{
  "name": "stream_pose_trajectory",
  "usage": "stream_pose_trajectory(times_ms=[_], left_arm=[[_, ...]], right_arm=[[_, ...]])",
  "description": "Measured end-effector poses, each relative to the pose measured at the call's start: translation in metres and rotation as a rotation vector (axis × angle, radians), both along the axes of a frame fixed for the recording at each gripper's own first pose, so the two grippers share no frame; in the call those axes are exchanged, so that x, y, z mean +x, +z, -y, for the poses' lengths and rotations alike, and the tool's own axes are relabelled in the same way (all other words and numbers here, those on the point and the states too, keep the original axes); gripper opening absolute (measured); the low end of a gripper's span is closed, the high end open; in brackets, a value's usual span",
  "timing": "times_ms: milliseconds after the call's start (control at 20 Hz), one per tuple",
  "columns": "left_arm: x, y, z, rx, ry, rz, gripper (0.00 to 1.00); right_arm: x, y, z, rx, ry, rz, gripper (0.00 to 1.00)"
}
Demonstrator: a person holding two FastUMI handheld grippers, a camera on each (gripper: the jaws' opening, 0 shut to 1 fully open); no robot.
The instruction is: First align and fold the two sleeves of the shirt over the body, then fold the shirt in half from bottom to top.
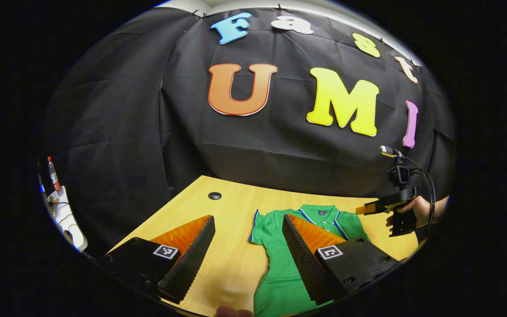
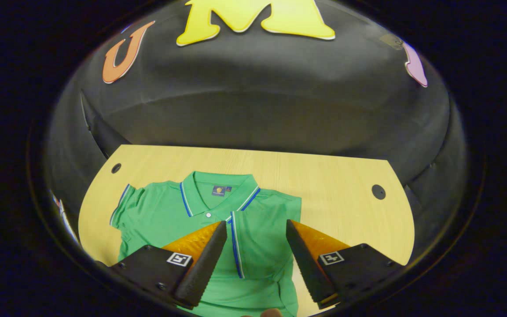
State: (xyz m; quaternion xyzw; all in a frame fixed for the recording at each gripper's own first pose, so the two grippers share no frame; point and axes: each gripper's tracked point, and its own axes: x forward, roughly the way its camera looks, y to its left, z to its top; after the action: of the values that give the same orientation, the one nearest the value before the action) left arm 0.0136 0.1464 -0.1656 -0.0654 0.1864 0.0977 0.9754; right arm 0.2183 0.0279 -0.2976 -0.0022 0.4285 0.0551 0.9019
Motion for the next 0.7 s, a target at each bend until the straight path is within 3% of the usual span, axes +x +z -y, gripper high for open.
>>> stream_pose_trajectory(times_ms=[100,250,450,550,700], left_arm=[[0.005,-0.002,0.004,-0.011,-0.037,0.002,0.99],[0.010,-0.009,0.014,-0.062,-0.123,-0.024,0.99],[0.018,-0.028,0.012,-0.157,-0.184,-0.099,0.99],[0.028,-0.037,0.007,-0.174,-0.208,-0.133,0.99],[0.047,-0.057,0.000,-0.195,-0.255,-0.195,0.99]], right_arm=[[-0.007,0.017,0.011,-0.004,-0.023,0.034,0.94],[-0.029,0.049,0.024,-0.011,-0.027,0.091,0.92],[-0.080,0.087,0.043,0.017,-0.003,0.121,0.92],[-0.107,0.102,0.057,0.018,-0.004,0.135,0.95],[-0.145,0.117,0.074,0.011,0.002,0.144,0.92]])
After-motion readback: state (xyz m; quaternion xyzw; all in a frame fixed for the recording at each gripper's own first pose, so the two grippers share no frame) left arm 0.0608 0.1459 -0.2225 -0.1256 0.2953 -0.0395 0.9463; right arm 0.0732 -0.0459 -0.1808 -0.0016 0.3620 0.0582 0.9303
